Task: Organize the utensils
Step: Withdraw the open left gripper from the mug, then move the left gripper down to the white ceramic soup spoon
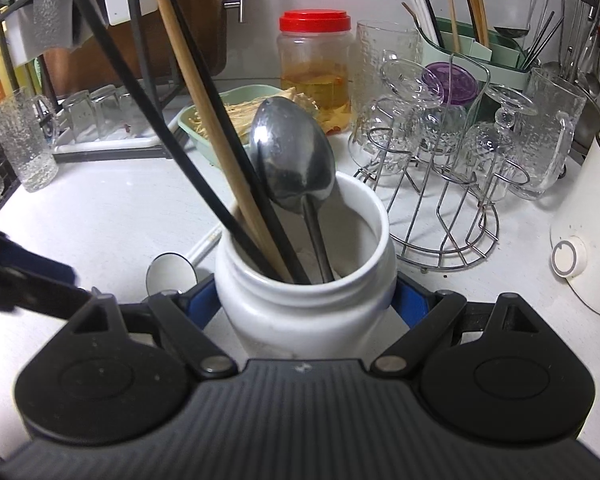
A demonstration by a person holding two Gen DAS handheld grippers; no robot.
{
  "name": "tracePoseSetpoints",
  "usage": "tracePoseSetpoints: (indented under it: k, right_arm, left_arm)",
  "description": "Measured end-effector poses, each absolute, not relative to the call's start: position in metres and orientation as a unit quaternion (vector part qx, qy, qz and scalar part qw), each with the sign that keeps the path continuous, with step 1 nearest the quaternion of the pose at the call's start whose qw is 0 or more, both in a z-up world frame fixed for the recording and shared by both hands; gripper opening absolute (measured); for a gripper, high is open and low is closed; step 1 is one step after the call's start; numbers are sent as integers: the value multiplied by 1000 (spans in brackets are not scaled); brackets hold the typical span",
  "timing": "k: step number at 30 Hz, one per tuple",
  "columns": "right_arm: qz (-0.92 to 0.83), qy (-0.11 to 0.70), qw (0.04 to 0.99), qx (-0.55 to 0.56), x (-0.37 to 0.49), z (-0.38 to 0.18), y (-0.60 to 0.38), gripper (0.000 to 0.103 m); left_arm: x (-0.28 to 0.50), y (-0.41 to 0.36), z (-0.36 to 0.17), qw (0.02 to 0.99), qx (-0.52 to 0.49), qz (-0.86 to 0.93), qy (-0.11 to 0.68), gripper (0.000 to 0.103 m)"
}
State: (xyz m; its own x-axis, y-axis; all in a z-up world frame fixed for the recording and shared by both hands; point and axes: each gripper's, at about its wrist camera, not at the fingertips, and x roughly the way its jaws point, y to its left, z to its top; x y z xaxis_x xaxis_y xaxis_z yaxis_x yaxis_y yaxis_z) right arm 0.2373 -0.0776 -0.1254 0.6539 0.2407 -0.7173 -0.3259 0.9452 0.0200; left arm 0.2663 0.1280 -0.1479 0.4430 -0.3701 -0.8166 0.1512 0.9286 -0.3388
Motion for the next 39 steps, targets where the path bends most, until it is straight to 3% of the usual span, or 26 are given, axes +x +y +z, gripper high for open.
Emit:
tracePoseSetpoints:
  k: [13, 39]
  right_arm:
    - [171, 386, 905, -57, 238, -125, -81, 91]
    - [178, 380, 906, -49, 237, -127, -82, 91]
  left_arm:
    - [291, 102, -181, 833, -58, -152, 528, 55]
    - [292, 67, -175, 838, 27, -110, 534, 48]
